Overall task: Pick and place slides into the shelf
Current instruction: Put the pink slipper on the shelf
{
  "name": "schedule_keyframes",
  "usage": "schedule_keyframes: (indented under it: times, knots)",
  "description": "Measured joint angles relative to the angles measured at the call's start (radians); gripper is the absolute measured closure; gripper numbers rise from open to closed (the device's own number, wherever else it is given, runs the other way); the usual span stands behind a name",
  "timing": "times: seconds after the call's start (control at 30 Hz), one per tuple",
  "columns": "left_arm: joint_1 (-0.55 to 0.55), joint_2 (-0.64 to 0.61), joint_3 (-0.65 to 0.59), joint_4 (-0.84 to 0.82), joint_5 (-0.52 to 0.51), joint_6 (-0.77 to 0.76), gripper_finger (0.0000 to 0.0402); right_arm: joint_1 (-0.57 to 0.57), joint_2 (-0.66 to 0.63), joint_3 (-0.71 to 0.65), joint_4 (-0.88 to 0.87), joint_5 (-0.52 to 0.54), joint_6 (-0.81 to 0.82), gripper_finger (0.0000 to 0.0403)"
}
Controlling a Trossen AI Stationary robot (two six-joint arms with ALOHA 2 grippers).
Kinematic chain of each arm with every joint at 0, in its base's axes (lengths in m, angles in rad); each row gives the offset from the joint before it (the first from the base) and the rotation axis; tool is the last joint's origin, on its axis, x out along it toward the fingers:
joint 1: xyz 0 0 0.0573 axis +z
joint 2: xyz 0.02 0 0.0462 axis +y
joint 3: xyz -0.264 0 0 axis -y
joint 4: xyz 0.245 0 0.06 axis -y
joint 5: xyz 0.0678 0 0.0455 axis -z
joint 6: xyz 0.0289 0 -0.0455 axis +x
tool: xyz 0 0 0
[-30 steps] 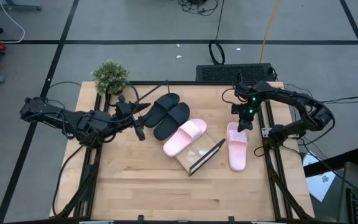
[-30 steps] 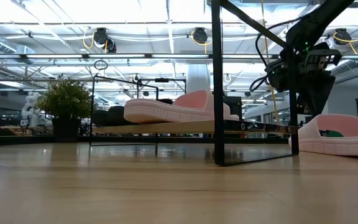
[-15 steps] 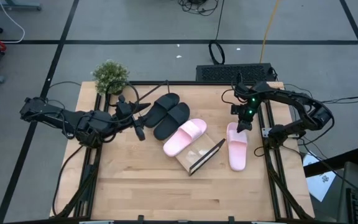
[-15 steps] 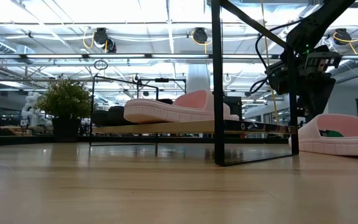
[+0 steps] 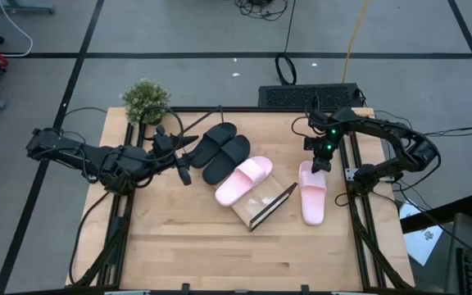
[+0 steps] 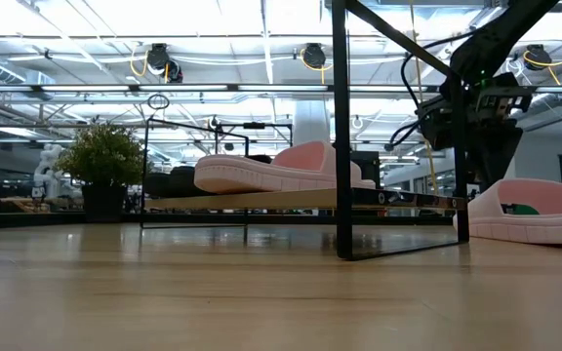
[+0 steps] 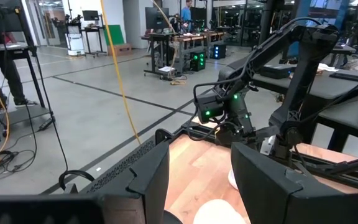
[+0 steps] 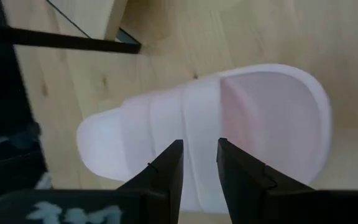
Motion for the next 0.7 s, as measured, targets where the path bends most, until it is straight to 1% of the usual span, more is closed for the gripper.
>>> schedule_keyframes:
  times: [0.3, 0.6, 0.7]
  knots:
    - [0.0, 0.0, 0.0, -0.004, 0.0, 0.0, 0.0224, 0.0, 0.007, -0.003, 0.003, -0.005, 0.0, 0.0316]
    - [0.0, 0.0, 0.0, -0.004, 0.0, 0.0, 0.0224, 0.02, 0.11, -0.003, 0.006, -0.003, 0.0, 0.0316]
    - [0.0, 0.0, 0.0, -0.008, 0.0, 0.0, 0.0224, 0.03, 0.124, -0.003, 0.003, -0.004, -0.001, 0.0316]
